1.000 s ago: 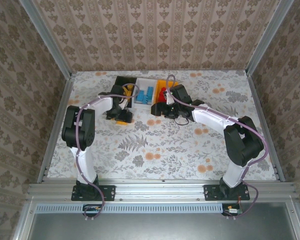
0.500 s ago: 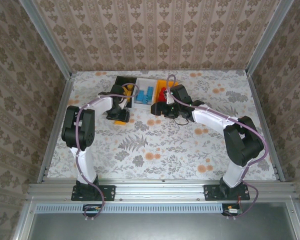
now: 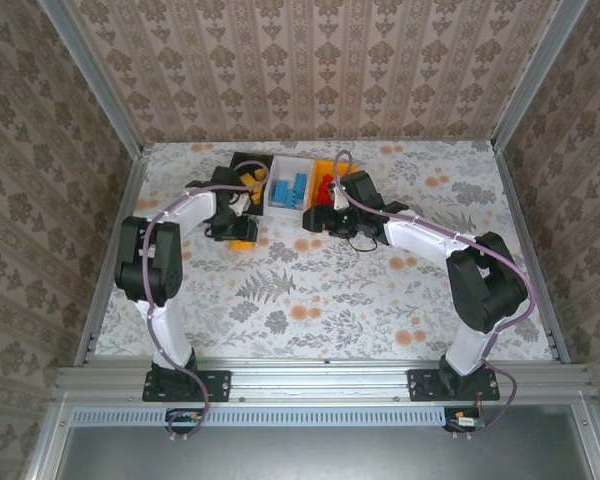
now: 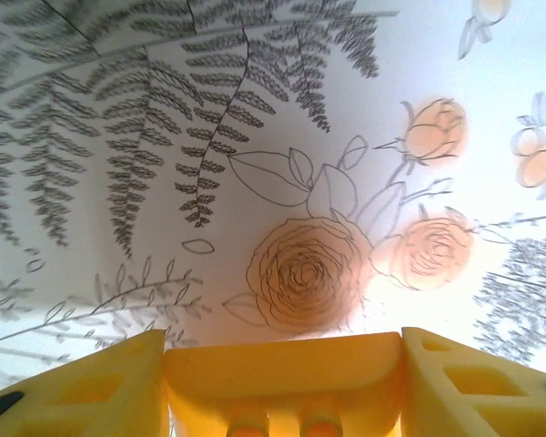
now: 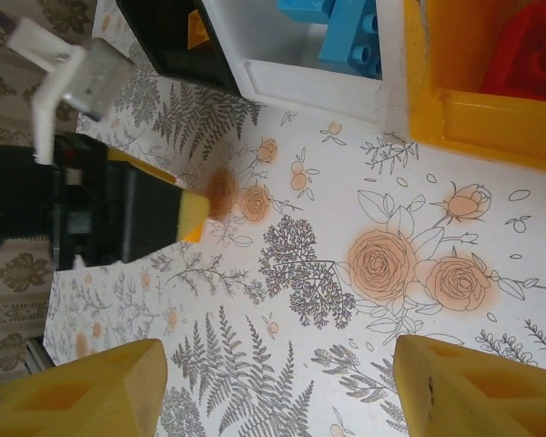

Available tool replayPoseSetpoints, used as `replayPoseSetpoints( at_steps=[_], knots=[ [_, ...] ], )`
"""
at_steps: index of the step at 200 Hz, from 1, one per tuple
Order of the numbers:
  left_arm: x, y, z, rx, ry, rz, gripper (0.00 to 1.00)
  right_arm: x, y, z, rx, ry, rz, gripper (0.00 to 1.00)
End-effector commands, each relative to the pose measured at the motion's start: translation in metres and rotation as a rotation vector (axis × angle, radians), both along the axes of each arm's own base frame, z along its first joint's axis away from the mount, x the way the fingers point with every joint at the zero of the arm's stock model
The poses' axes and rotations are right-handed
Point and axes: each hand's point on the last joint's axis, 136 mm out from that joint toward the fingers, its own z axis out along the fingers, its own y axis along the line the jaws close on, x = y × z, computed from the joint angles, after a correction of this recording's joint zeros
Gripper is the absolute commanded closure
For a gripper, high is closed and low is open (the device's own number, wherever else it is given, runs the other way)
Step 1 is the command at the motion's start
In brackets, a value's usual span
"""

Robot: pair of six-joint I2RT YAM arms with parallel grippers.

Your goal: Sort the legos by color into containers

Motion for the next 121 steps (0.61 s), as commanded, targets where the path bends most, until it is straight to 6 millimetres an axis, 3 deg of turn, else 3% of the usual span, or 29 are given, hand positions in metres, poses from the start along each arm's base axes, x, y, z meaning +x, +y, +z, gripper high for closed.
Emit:
replayPoseSetpoints(
  at_steps=[1,58,121],
  knots=[
    [0.013,-0.003,0.044,-0.072,-0.068,0.038,0.43,0.0,-0.006,0.0,-0.002,-0.006,-0.018,0.32],
    [0.071,0.009,0.091,-0.087,-0.211,0.088,0.43,-0.009,-0.012,0.003,-0.02,-0.006,-0.014,0.32],
    [0.158,0.006,0.101,-0.063,-0.334,0.094,0.42,-0.043,-0.033,0.001,-0.055,0.009,-0.019,0.32]
  ],
)
